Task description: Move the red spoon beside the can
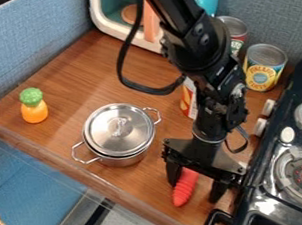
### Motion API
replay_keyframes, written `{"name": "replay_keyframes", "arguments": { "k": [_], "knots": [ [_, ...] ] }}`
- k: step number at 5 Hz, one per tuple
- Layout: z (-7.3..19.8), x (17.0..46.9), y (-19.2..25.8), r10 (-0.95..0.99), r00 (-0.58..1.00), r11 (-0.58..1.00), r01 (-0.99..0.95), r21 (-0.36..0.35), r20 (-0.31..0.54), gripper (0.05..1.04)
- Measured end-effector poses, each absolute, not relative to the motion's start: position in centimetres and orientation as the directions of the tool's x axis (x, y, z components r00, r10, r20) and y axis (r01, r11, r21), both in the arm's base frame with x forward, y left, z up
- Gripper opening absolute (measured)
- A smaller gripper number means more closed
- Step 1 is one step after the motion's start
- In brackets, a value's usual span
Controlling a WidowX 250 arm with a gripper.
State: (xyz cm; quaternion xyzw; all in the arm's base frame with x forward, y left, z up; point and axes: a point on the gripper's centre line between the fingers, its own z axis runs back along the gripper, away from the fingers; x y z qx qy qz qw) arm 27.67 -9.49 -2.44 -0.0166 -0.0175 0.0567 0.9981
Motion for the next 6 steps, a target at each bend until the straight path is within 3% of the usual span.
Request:
{"name": "replay_keyframes", "arguments": {
  "k": [1, 2, 4, 5, 6],
  "knots": [
    [-2.5, 27.7, -9.7, 0.109, 0.994, 0.993, -0.108, -0.043, 0.018, 0.644],
    [-2.4, 27.6, -9.6, 0.079, 0.997, 0.996, -0.079, -0.029, 0.001, 0.423],
    [1.1, 28.4, -9.1, 0.035, 0.996, 0.999, -0.032, -0.028, 0.087, 0.414],
    [2.7, 30.9, -9.7, 0.028, 0.991, 0.998, -0.021, -0.055, 0.133, 0.414],
    [2.0, 32.6, -10.1, 0.006, 0.992, 0.999, 0.0, -0.052, 0.125, 0.414]
  ]
}}
